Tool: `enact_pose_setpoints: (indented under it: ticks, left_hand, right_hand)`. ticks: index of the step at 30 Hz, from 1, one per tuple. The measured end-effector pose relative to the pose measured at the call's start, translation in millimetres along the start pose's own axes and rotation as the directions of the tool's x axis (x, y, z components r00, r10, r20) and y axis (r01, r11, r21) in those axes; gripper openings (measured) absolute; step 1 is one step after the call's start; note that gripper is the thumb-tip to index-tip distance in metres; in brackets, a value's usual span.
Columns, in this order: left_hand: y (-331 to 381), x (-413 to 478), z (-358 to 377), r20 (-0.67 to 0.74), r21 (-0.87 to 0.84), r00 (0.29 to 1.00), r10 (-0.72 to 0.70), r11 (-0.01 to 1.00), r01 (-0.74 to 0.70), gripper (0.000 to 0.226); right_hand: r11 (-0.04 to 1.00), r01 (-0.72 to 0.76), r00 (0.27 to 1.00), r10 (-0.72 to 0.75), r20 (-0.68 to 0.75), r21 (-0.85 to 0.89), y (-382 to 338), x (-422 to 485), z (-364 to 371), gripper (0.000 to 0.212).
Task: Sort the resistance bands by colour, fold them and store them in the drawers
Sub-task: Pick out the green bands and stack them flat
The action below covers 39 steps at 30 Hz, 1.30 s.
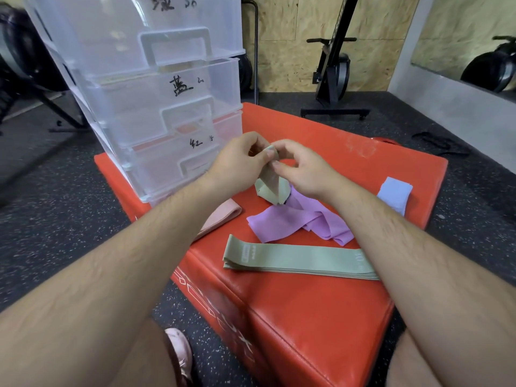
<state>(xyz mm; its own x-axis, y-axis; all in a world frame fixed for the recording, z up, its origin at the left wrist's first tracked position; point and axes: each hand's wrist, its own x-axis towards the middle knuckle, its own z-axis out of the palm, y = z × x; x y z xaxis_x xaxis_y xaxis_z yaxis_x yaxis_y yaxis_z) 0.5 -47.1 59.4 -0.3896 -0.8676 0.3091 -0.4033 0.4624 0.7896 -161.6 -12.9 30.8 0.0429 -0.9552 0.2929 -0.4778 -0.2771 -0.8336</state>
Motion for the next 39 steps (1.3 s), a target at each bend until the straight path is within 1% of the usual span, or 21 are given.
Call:
enact_pose_setpoints:
  ticks: [2,4,6,8,10,11,13,14,16,18,21,23,24,27,30,32,34,36,38,39]
  left_hand:
    - [-4.9,-1.3,-7.0,-0.023,0.007,0.999,0.025,1.0,-0.025,0.007]
    - [-10.5,-0.6,-17.1,-0.063,-0.046,0.998,0.026,0.999,-0.029,0.01]
    - [-14.0,-0.8,-27.4,-0.1,-0.138,0.995,0.008,0.99,-0.022,0.014]
    - [-14.5,-1.9,-35.9,-0.134,-0.263,0.991,-0.014,0.965,-0.022,0.017]
    - [-12.8,-2.2,-44.8,-0.172,-0.368,0.984,-0.038,0.929,-0.028,0.018]
    - [-13.0,-1.4,-49.5,-0.196,-0.402,0.979,-0.052,0.915,-0.033,0.017]
    - [-14.9,1.3,-58.6,-0.237,-0.445,0.969,-0.071,0.895,-0.043,0.015]
    - [-16.9,2.8,-62.0,-0.247,-0.456,0.966,-0.074,0.889,-0.048,0.014]
    - [-20.6,5.0,-64.8,-0.255,-0.464,0.964,-0.076,0.884,-0.054,0.013]
    - [-22.8,6.2,-64.4,-0.27,-0.466,0.959,-0.091,0.884,-0.047,0.013]
    - [-22.8,8.6,-62.5,-0.299,-0.467,0.948,-0.109,0.883,-0.046,0.011]
    - [-22.2,10.0,-59.9,-0.301,-0.463,0.946,-0.117,0.885,-0.038,0.011]
    - [-22.3,10.5,-58.2,-0.299,-0.463,0.946,-0.122,0.886,-0.032,0.011]
    - [-24.0,12.2,-55.1,-0.313,-0.472,0.938,-0.151,0.881,-0.016,0.013]
    - [-24.2,13.7,-55.4,-0.343,-0.491,0.923,-0.177,0.871,-0.015,0.014]
    - [-24.0,14.0,-55.5,-0.354,-0.494,0.916,-0.19,0.869,-0.011,0.012]
    - [-24.4,13.5,-54.6,-0.35,-0.486,0.918,-0.183,0.874,-0.011,0.012]
    - [-24.3,12.6,-52.3,-0.335,-0.481,0.926,-0.174,0.877,-0.01,0.013]
    - [-23.3,11.6,-49.0,-0.321,-0.479,0.931,-0.174,0.878,-0.001,0.013]
    - [-22.6,11.4,-47.4,-0.316,-0.479,0.932,-0.177,0.878,0.004,0.013]
  right_hand:
    - [1.0,-0.005,1.0,0.005,0.016,-0.002,2.4,4.9,8.8,0.012]
    - [0.999,-0.022,1.0,0.022,0.006,-0.025,6.1,10.2,16.1,0.012]
    - [0.997,-0.021,1.0,0.022,0.017,-0.071,9.1,14.7,22.4,0.013]
    - [0.99,-0.005,1.0,0.009,0.025,-0.142,13.5,20.0,24.4,0.004]
    - [0.969,-0.022,0.999,0.027,0.02,-0.248,17.4,24.1,21.0,0.014]
    - [0.95,-0.044,0.999,0.051,0.012,-0.31,20.3,25.2,19.0,0.014]
    - [0.901,-0.075,0.997,0.081,-0.004,-0.427,27.7,28.0,12.5,0.014]
    - [0.887,-0.088,0.996,0.088,-0.02,-0.453,31.0,29.0,8.6,0.015]
    - [0.879,-0.119,0.993,0.1,-0.065,-0.461,33.7,29.9,-0.1,0.015]
    - [0.879,-0.121,0.991,0.081,-0.105,-0.461,32.5,29.4,-10.2,0.011]
    - [0.892,-0.105,0.988,0.043,-0.148,-0.44,34.2,28.1,-25.0,0.004]
    - [0.901,-0.097,0.986,0.028,-0.166,-0.422,33.6,26.2,-32.2,0.007]
    - [0.916,-0.101,0.985,0.036,-0.171,-0.387,32.8,24.4,-34.3,0.01]
    - [0.971,-0.126,0.981,0.092,-0.168,-0.205,25.7,19.4,-37.6,0.019]
    - [0.987,-0.15,0.982,0.141,-0.123,-0.064,20.0,15.9,-40.8,0.008]
    - [0.987,-0.151,0.985,0.146,-0.096,-0.052,19.9,14.0,-43.7,0.002]
    - [0.981,-0.169,0.982,0.159,-0.104,-0.094,23.3,12.7,-44.7,0.003]
    - [0.977,-0.182,0.978,0.168,-0.121,-0.111,25.7,11.5,-44.5,0.008]
    - [0.978,-0.203,0.972,0.196,-0.13,-0.046,24.5,11.1,-44.4,0.009]
    - [0.973,-0.229,0.963,0.232,-0.136,0.036,23.0,11.2,-44.8,0.007]
